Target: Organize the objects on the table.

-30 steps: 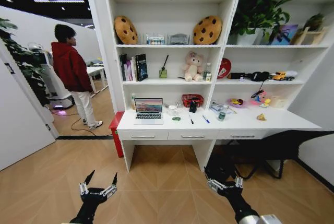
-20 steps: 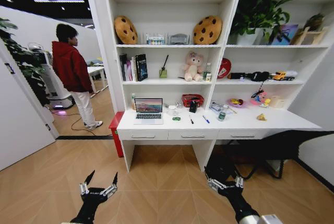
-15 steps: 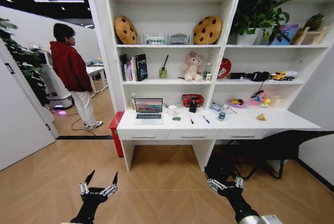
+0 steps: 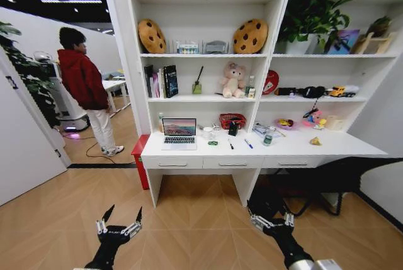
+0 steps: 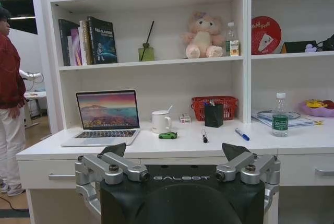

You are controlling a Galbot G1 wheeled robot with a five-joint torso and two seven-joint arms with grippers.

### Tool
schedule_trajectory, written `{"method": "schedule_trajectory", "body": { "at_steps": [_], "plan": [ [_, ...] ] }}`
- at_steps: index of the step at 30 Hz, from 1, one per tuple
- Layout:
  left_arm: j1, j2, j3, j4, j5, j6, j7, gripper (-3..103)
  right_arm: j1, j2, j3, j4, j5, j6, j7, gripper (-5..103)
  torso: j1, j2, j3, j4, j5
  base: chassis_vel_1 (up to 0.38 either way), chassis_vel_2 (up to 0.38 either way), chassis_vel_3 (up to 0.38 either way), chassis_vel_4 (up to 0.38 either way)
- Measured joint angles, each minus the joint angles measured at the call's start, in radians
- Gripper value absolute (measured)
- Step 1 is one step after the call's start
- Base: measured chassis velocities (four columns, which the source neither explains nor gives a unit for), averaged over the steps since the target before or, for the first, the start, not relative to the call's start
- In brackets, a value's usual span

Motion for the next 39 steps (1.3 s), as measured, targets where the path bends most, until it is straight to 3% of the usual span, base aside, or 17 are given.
{"method": "schedule_trajectory", "body": {
  "at_steps": [5, 19, 24, 25, 27, 32, 35, 39],
  "plan": [
    [-0.010, -0.004, 0.003, 0.012, -0.007, -0.021, -0.010, 97, 0.026, 0.001, 0.000, -0.006, -0.028, 0.027, -0.009, 100, 0.000, 0.000, 0.000, 0.0001, 0.0000, 0.000, 0.000, 0.000, 0.000],
    [-0.033, 0.029, -0.006, -0.003, -0.064, 0.009, -0.022, 97, 0.088, 0.038, 0.009, 0.010, -0.093, 0.059, -0.038, 100, 0.000, 0.000, 0.000, 0.0002, 0.0000, -0.145, 0.165, 0.155, -0.165],
    [-0.034, 0.036, -0.001, 0.002, -0.064, 0.016, -0.021, 94, 0.112, 0.040, 0.013, -0.001, -0.088, 0.059, -0.041, 100, 0.000, 0.000, 0.000, -0.0002, 0.0002, -0.250, 0.237, 0.249, -0.257],
    [-0.035, 0.038, -0.003, 0.006, -0.065, 0.018, -0.021, 100, 0.121, 0.035, 0.021, -0.008, -0.078, 0.059, -0.039, 100, 0.000, 0.000, 0.000, 0.0003, 0.0000, -0.230, 0.257, 0.253, -0.232],
    [-0.036, 0.038, -0.004, 0.007, -0.067, 0.019, -0.021, 100, 0.123, 0.032, 0.024, -0.009, -0.074, 0.058, -0.038, 100, 0.000, 0.000, 0.000, 0.0005, 0.0003, -0.230, 0.260, 0.242, -0.232],
    [-0.040, 0.038, -0.005, 0.007, -0.081, 0.024, -0.021, 93, 0.124, 0.022, 0.017, -0.005, -0.069, 0.055, -0.037, 100, 0.000, 0.000, 0.000, 0.0002, 0.0005, -0.255, 0.250, 0.262, -0.243],
    [-0.042, 0.037, -0.003, 0.007, -0.082, 0.028, -0.021, 98, 0.122, 0.027, 0.011, -0.005, -0.072, 0.060, -0.039, 100, 0.000, 0.000, 0.000, 0.0002, -0.0001, -0.247, 0.230, 0.244, -0.248],
    [-0.043, 0.036, 0.000, 0.006, -0.082, 0.032, -0.021, 97, 0.119, 0.028, 0.011, -0.009, -0.073, 0.069, -0.039, 100, 0.000, 0.000, 0.000, -0.0001, 0.0002, -0.246, 0.218, 0.223, -0.238]
  ]
}}
